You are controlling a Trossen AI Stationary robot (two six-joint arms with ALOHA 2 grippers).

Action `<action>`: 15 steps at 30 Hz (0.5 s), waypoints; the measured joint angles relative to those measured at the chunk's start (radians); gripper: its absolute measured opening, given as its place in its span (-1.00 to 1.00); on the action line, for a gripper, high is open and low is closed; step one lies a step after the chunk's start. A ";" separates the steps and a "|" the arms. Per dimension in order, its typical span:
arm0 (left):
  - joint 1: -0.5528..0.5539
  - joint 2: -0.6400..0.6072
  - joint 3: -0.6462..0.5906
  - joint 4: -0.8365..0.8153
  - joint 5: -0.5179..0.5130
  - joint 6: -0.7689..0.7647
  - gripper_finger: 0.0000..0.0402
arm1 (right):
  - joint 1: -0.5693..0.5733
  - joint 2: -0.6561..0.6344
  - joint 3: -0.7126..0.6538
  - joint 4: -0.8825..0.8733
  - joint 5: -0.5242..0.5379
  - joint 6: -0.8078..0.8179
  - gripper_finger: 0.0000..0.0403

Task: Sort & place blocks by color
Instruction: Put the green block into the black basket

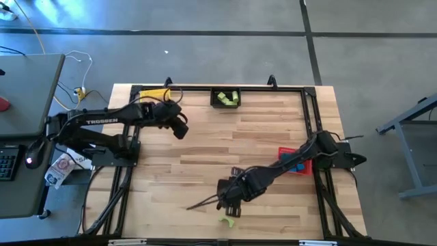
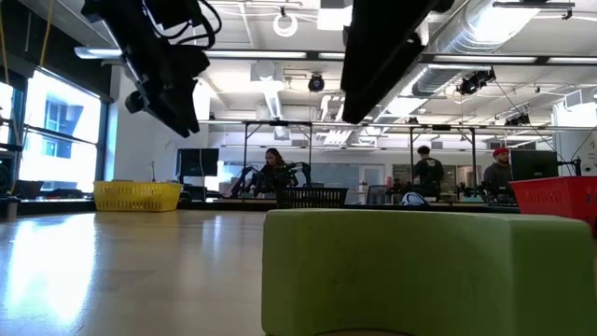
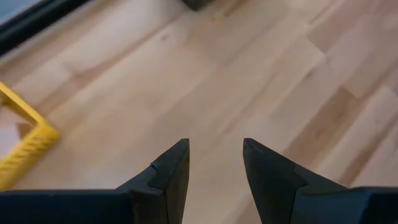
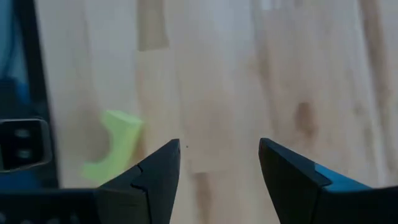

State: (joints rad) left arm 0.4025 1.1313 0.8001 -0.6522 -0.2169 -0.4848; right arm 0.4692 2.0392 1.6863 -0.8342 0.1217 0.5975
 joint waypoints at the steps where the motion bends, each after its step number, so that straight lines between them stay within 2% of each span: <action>1: -0.015 0.000 0.000 -0.006 0.000 -0.013 -0.33 | 0.010 0.000 0.000 0.007 -0.002 0.025 0.01; 8: -0.099 0.000 0.000 -0.008 -0.002 -0.090 -0.33 | 0.077 0.000 0.000 0.076 -0.018 0.143 0.01; 15: -0.152 0.000 0.000 -0.006 -0.016 -0.143 -0.33 | 0.123 0.000 0.000 0.155 0.036 0.199 0.01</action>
State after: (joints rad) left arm 0.2504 1.1316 0.8001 -0.6584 -0.2332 -0.6282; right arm 0.5925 2.0392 1.6863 -0.6795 0.1578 0.7961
